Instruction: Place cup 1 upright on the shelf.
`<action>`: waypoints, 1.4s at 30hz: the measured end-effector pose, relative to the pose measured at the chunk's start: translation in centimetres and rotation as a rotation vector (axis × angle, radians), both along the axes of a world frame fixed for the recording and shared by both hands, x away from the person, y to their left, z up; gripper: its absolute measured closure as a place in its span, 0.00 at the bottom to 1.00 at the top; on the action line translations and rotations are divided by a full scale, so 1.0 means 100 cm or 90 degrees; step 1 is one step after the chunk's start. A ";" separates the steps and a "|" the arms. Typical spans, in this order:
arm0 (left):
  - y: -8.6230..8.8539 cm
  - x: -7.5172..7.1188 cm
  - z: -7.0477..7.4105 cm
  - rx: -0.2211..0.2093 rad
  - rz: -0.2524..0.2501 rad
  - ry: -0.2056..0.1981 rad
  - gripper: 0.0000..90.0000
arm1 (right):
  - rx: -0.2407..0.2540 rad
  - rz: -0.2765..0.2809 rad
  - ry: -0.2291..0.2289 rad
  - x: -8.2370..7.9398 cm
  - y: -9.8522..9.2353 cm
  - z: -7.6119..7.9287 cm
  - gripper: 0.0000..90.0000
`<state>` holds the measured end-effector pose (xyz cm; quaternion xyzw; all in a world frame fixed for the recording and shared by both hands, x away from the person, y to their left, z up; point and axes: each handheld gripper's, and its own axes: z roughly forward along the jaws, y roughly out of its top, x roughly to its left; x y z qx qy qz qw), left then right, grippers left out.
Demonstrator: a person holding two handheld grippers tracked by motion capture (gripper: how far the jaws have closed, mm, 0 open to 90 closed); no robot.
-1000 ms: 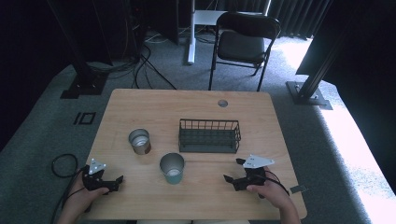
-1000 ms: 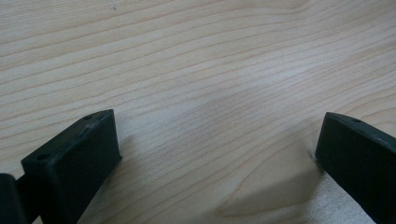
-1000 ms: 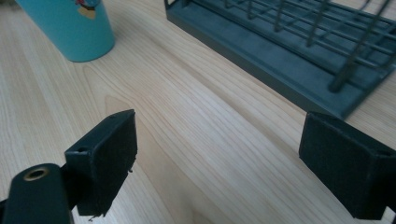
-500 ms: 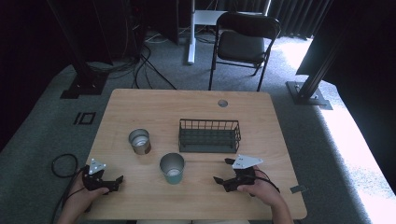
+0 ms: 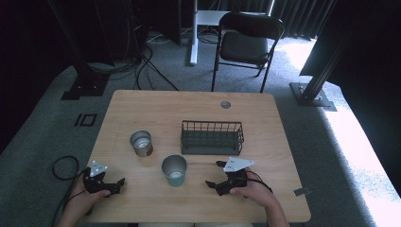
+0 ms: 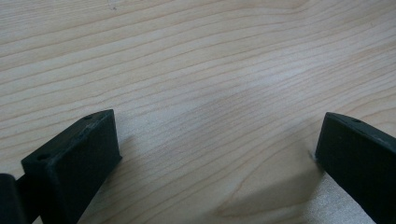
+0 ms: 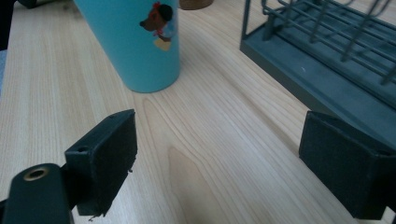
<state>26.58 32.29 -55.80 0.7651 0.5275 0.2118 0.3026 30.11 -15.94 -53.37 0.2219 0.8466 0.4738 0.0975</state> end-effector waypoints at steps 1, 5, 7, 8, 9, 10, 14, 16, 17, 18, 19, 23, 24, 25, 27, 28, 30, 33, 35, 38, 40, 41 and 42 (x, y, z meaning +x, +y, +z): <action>0.000 0.000 0.000 0.000 0.000 0.000 0.00 | 0.001 0.002 -0.001 0.000 0.002 0.000 0.13; 0.000 0.000 0.000 0.000 0.000 0.000 0.00 | 0.002 0.011 -0.006 0.000 0.009 0.001 0.13; 0.000 0.000 0.000 0.000 0.000 0.000 0.00 | 0.006 0.014 -0.008 0.001 0.013 0.001 0.13; 0.000 0.000 0.000 0.000 0.000 0.000 0.00 | 0.007 0.017 -0.009 0.001 0.015 0.001 0.13; 0.000 0.000 0.000 0.000 0.000 0.000 0.00 | 0.007 0.018 -0.011 0.001 0.016 0.002 0.13; 0.000 0.000 0.000 0.000 0.000 0.000 0.00 | 0.009 0.019 -0.012 0.001 0.018 0.002 0.13; 0.000 0.000 0.000 0.000 0.000 0.000 0.00 | 0.018 0.029 -0.016 0.002 0.026 0.004 0.13; 0.000 0.000 0.000 0.000 0.000 0.000 0.00 | 0.021 0.034 -0.018 0.002 0.030 0.005 0.13; 0.000 0.000 0.000 0.000 0.000 0.000 0.00 | 0.021 0.038 -0.019 0.002 0.032 0.005 0.13; 0.000 0.000 0.000 0.000 0.000 0.000 0.00 | 0.021 0.043 -0.023 0.002 0.034 0.005 0.13; 0.000 0.000 0.000 0.000 0.000 0.000 0.00 | 0.023 0.046 -0.021 0.002 0.036 0.006 0.13; 0.000 0.000 0.000 0.000 0.000 0.000 0.00 | 0.024 0.058 -0.021 0.002 0.043 0.006 0.13; 0.000 0.000 0.000 0.000 0.000 0.000 0.00 | 0.025 0.060 -0.023 0.002 0.045 0.006 0.13; 0.000 0.000 0.000 0.000 0.000 0.000 0.00 | 0.026 0.062 -0.024 0.002 0.047 0.006 0.13; 0.000 0.000 0.000 0.000 0.000 0.000 0.00 | 0.030 0.068 -0.026 0.002 0.051 0.007 0.13; 0.000 0.000 0.000 0.000 0.000 0.000 0.00 | 0.031 0.069 -0.028 0.002 0.053 0.007 0.13; 0.000 0.000 0.000 0.000 0.000 0.000 0.00 | 0.033 0.075 -0.029 0.002 0.059 0.007 0.13; 0.000 0.000 0.000 0.000 0.000 0.000 0.00 | 0.033 0.080 -0.031 0.003 0.062 0.008 0.13; 0.000 0.000 0.000 0.000 0.000 0.000 0.00 | 0.035 0.084 -0.032 0.002 0.065 0.008 0.13; 0.000 0.000 0.000 0.000 0.000 0.000 0.00 | 0.037 0.091 -0.035 0.002 0.070 0.008 0.13; 0.000 0.000 0.000 0.000 0.000 0.000 0.00 | 0.038 0.095 -0.035 0.002 0.072 0.008 0.13; 0.000 0.000 0.000 0.000 0.000 0.000 0.00 | 0.038 0.095 -0.035 0.002 0.072 0.008 0.13; 0.000 0.000 0.000 0.000 0.000 0.000 0.00 | 0.039 0.097 -0.035 0.003 0.074 0.008 0.13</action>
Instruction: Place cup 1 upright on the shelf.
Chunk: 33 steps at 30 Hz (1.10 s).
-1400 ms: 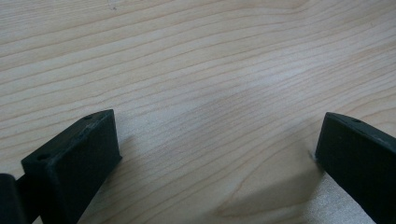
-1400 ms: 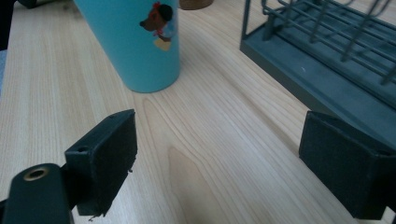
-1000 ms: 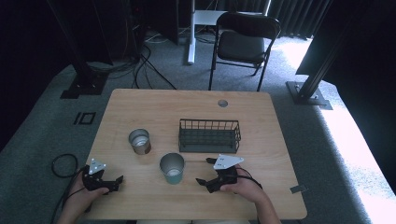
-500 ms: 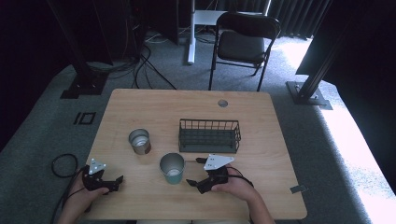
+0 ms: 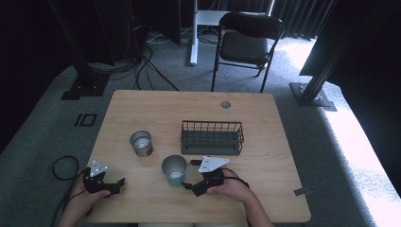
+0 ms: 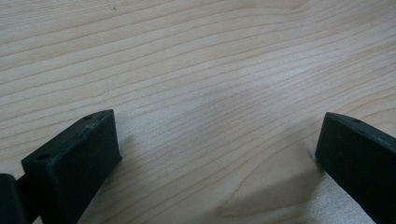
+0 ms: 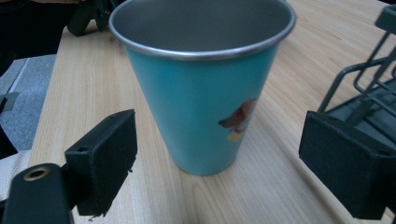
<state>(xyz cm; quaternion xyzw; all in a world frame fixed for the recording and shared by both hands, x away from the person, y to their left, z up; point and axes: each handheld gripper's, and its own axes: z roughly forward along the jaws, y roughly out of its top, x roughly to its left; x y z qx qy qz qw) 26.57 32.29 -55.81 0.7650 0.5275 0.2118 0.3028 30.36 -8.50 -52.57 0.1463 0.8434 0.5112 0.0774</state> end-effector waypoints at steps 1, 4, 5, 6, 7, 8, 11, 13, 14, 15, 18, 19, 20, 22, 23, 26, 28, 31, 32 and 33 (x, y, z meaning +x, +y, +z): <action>0.000 0.000 0.000 0.000 0.000 0.000 0.00 | 0.000 0.000 0.000 0.000 0.000 0.000 0.13; 0.000 0.000 0.000 0.000 0.000 0.000 0.00 | -0.003 0.003 0.001 0.000 0.004 -0.001 0.13; 0.000 0.000 0.000 0.000 0.000 0.000 0.00 | -0.003 0.003 0.001 0.000 0.004 -0.001 0.13; 0.000 0.000 0.000 0.000 0.000 0.000 0.00 | -0.005 0.005 -0.001 0.000 0.007 -0.001 0.13; 0.000 0.000 0.000 0.000 0.000 0.000 0.00 | -0.005 0.005 -0.001 0.000 0.007 -0.001 0.13; 0.000 0.000 0.000 0.000 0.000 0.000 0.00 | -0.005 0.007 -0.001 0.000 0.008 -0.001 0.13; 0.000 0.000 0.000 0.000 0.000 0.000 0.00 | -0.001 0.012 -0.003 0.001 0.012 0.000 0.13; 0.000 0.000 0.000 0.000 0.000 0.000 0.00 | 0.001 0.015 -0.005 0.002 0.016 0.001 0.13; 0.000 0.000 0.000 0.000 0.000 0.000 0.00 | 0.003 0.017 -0.006 0.002 0.017 0.002 0.13; 0.000 0.000 0.000 0.000 0.000 0.000 0.00 | 0.004 0.018 -0.006 0.002 0.019 0.002 0.13; 0.000 0.000 0.000 0.000 0.000 0.000 0.00 | 0.006 0.022 -0.012 0.003 0.023 0.004 0.13; 0.000 0.000 0.000 0.000 0.000 0.000 0.00 | 0.007 0.023 -0.014 0.003 0.024 0.004 0.13; 0.000 0.000 0.000 0.000 0.000 0.000 0.00 | 0.007 0.025 -0.019 0.004 0.025 0.004 0.13; 0.000 0.000 0.000 0.000 0.000 0.000 0.00 | 0.007 0.026 -0.016 0.004 0.028 0.004 0.13; 0.000 0.000 0.000 0.000 0.000 0.000 0.00 | 0.007 0.026 -0.016 0.004 0.028 0.004 0.13; 0.000 0.000 0.000 0.000 0.000 0.000 0.00 | 0.012 0.025 -0.013 0.005 0.031 0.004 0.13; 0.000 0.000 0.000 0.000 0.000 0.000 0.00 | 0.017 0.024 -0.014 0.006 0.031 0.004 0.13; 0.000 0.000 0.000 0.000 0.000 0.000 0.00 | 0.023 0.022 -0.016 0.007 0.033 0.004 0.12; 0.000 0.000 0.000 0.000 0.000 0.000 0.00 | 0.023 0.022 -0.018 0.007 0.033 0.004 0.12; 0.000 0.000 0.000 0.000 0.000 0.000 0.00 | 0.025 0.021 -0.017 0.008 0.034 0.004 0.12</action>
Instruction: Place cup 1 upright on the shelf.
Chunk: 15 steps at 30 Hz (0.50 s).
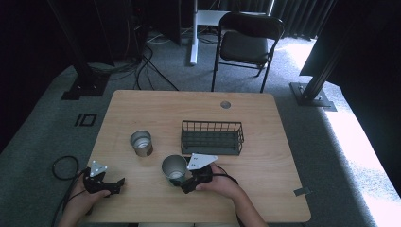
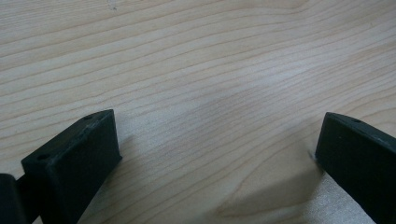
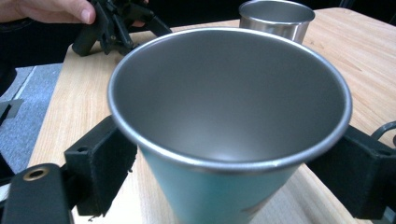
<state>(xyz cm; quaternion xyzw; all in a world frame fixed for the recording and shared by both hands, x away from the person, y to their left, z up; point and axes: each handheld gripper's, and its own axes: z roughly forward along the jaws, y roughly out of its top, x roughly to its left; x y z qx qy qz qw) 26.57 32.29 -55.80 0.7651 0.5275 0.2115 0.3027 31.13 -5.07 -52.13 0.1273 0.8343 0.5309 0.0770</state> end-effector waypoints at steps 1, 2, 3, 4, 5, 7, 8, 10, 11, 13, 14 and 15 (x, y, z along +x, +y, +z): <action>0.000 0.000 0.000 0.000 0.000 0.000 0.00 | 0.001 0.001 0.002 0.000 0.001 0.000 0.12; 0.000 0.000 0.000 0.000 0.000 0.000 0.00 | 0.002 0.000 0.000 0.001 0.002 0.000 0.12; 0.000 0.000 0.000 0.000 0.000 0.000 0.00 | 0.004 -0.001 0.000 0.001 0.003 -0.001 0.12; 0.000 0.000 0.000 0.000 0.000 0.000 0.00 | 0.005 0.000 0.002 0.001 0.003 -0.001 0.12; 0.000 0.000 0.000 0.000 0.000 0.000 0.00 | 0.007 0.000 0.002 0.001 0.004 -0.001 0.12; 0.000 0.000 0.000 0.000 0.000 0.000 0.00 | 0.013 0.001 0.002 0.002 0.006 0.000 0.12; 0.000 0.000 0.000 0.000 0.000 0.000 0.00 | 0.015 0.000 0.003 0.002 0.006 0.000 0.13; 0.000 0.000 0.000 0.000 0.000 0.000 0.00 | 0.017 -0.002 0.002 0.002 0.007 0.001 0.14; 0.000 0.000 0.000 0.000 0.000 0.000 0.00 | 0.016 -0.001 0.002 0.003 0.008 0.001 0.15; 0.000 0.000 0.000 0.000 0.000 0.000 0.00 | 0.015 -0.002 0.004 0.003 0.008 0.001 0.15; 0.000 0.000 0.000 0.000 0.000 0.000 0.00 | 0.012 -0.003 0.004 0.003 0.009 0.002 0.15; 0.000 0.000 0.000 0.000 0.000 0.000 0.00 | 0.010 -0.008 0.005 0.003 0.009 0.002 0.15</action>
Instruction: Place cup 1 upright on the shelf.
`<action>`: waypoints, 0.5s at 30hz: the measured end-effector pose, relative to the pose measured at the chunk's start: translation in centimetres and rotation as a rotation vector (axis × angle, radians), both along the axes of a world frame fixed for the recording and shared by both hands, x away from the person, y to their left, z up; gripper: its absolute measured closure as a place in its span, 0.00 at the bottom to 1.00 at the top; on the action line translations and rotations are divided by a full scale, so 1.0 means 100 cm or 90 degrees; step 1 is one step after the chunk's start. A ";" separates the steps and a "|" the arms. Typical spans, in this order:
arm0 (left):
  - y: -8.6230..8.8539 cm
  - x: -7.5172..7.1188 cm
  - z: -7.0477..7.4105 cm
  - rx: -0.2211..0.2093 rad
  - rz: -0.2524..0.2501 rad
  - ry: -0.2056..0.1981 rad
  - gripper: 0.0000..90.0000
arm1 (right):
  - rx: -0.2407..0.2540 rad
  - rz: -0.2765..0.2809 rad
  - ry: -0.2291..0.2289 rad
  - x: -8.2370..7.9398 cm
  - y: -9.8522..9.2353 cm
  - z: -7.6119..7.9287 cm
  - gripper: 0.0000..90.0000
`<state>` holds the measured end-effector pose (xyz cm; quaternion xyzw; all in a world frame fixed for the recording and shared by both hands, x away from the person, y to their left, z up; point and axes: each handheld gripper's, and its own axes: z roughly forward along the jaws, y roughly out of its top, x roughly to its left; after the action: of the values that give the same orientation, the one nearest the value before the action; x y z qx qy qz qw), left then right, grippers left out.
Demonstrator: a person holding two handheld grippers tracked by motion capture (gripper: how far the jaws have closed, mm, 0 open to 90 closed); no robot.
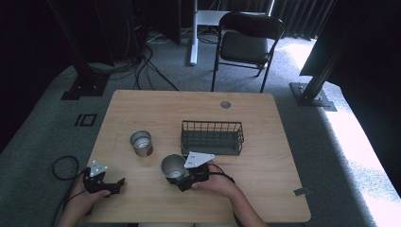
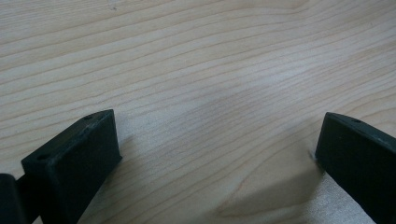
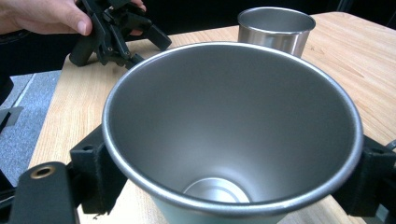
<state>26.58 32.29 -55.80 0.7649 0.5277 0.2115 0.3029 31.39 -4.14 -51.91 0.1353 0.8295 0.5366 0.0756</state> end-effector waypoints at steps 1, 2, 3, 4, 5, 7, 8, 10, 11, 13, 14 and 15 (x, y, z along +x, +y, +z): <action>0.000 0.000 0.000 0.000 0.000 0.000 0.00 | 0.000 0.000 0.000 0.000 0.000 0.000 0.15; 0.000 0.000 0.000 0.000 0.000 0.000 0.00 | 0.001 -0.005 0.005 0.001 0.000 0.001 0.15; 0.000 0.000 0.000 0.000 0.000 0.000 0.00 | 0.001 -0.005 0.005 0.001 0.000 0.001 0.15; 0.000 0.000 0.000 0.000 0.000 0.000 0.00 | 0.007 -0.013 0.010 0.001 -0.001 0.003 0.15; 0.000 0.000 0.000 0.000 0.000 0.000 0.00 | 0.007 -0.013 0.010 0.001 -0.001 0.003 0.15; 0.000 0.000 0.000 0.000 0.000 0.000 0.00 | 0.011 -0.016 0.008 0.001 -0.002 0.006 0.15; 0.000 0.000 0.000 0.000 0.000 0.000 0.00 | 0.015 -0.021 0.010 0.001 -0.002 0.007 0.15; 0.000 0.000 0.000 0.000 0.000 0.000 0.00 | 0.018 -0.025 0.009 0.002 -0.003 0.011 0.15; 0.000 0.000 0.000 0.000 0.000 0.000 0.00 | 0.023 -0.027 0.009 0.003 -0.004 0.013 0.15; 0.000 0.000 0.000 0.000 0.000 0.000 0.00 | 0.025 -0.033 0.009 0.003 -0.005 0.018 0.15; 0.000 0.000 0.000 0.000 0.000 0.000 0.00 | 0.032 -0.035 0.011 0.004 -0.006 0.021 0.15; 0.000 0.000 0.000 0.000 0.000 0.000 0.00 | 0.032 -0.035 0.011 0.004 -0.006 0.021 0.15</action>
<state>26.58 32.29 -55.80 0.7649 0.5276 0.2116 0.3029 31.79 -4.73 -49.76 0.1644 0.8121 0.5541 0.0800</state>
